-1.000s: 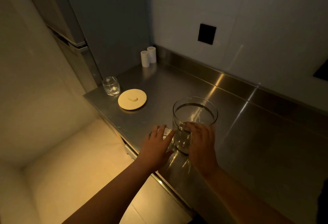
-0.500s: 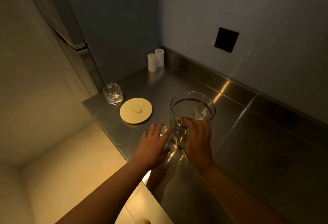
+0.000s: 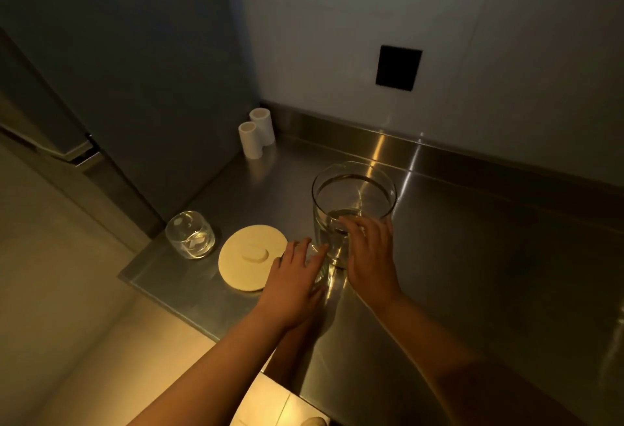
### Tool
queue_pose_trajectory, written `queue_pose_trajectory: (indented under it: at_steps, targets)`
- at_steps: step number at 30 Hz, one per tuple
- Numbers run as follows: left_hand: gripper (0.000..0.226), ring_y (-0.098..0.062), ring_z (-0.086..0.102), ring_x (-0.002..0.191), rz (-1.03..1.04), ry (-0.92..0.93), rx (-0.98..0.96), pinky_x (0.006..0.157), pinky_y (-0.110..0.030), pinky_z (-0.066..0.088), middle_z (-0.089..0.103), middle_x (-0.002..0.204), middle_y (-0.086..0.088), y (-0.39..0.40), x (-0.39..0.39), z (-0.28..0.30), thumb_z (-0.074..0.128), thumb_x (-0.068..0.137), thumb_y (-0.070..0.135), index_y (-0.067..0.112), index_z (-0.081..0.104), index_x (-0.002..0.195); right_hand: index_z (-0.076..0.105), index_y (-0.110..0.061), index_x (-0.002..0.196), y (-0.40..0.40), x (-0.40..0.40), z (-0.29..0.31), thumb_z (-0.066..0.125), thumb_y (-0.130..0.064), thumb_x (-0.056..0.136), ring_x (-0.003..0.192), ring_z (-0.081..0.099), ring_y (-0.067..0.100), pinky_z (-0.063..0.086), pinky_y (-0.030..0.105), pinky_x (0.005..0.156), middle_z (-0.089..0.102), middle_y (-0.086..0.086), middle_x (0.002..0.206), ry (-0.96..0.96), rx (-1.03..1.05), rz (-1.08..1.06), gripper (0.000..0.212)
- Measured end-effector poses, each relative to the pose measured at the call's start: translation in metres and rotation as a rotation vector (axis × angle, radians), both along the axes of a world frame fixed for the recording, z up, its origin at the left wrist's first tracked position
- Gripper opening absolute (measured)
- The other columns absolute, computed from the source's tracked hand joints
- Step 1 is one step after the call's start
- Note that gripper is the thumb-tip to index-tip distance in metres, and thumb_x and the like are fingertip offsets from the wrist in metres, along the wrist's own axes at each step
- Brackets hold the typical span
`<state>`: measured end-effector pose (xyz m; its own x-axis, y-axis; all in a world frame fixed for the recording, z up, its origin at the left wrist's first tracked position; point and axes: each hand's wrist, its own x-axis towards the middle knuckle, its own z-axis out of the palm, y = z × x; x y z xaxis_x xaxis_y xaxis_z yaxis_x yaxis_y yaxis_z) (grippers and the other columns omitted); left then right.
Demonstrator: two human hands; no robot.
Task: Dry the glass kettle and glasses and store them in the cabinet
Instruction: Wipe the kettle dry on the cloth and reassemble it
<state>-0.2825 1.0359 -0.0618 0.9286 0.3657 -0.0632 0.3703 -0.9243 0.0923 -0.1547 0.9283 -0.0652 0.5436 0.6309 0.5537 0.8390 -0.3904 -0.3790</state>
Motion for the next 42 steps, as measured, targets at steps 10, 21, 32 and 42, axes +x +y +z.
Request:
queue_pose_trajectory:
  at_steps: [10, 21, 32, 42]
  targets:
    - [0.071, -0.028, 0.003, 0.145, -0.146, 0.011, -0.005, 0.115, -0.045, 0.021, 0.004, 0.159, -0.004, 0.02, 0.015, -0.009, 0.039, 0.094, 0.051, 0.033, 0.001, 0.151, 0.051, -0.016, 0.128, 0.007, 0.001, -0.004, 0.057, -0.014, 0.08, 0.126, 0.034, 0.023, 0.041, 0.054, 0.1, 0.052, 0.011, 0.127, 0.049, -0.074, -0.068, 0.048]
    - [0.071, -0.028, -0.005, 0.146, -0.198, 0.008, 0.019, 0.117, -0.044, 0.01, -0.004, 0.16, -0.005, 0.023, 0.01, -0.009, 0.036, 0.095, 0.052, 0.033, -0.005, 0.151, 0.048, -0.015, 0.132, 0.008, -0.008, 0.001, 0.055, -0.013, 0.082, 0.127, 0.042, 0.028, 0.044, 0.049, 0.099, 0.049, 0.012, 0.131, 0.102, -0.127, -0.111, 0.051]
    - [0.072, -0.026, -0.017, 0.144, -0.239, 0.001, 0.06, 0.114, -0.044, -0.012, -0.015, 0.158, -0.006, 0.026, 0.008, -0.01, 0.033, 0.096, 0.054, 0.034, -0.014, 0.147, 0.03, -0.017, 0.145, 0.01, -0.026, 0.008, 0.06, -0.012, 0.085, 0.144, -0.002, 0.02, -0.004, 0.04, 0.114, 0.023, 0.01, 0.154, 0.072, -0.21, -0.191, 0.067]
    - [0.074, -0.021, -0.019, 0.143, -0.108, -0.093, -0.045, 0.116, -0.04, -0.006, -0.023, 0.151, 0.001, 0.017, -0.034, -0.016, 0.038, 0.096, 0.052, 0.026, -0.007, 0.149, 0.027, -0.011, 0.147, -0.003, -0.084, -0.008, 0.055, -0.014, 0.091, 0.142, 0.0, 0.02, -0.006, 0.038, 0.112, 0.022, 0.01, 0.155, 0.018, -0.389, 0.159, 0.062]
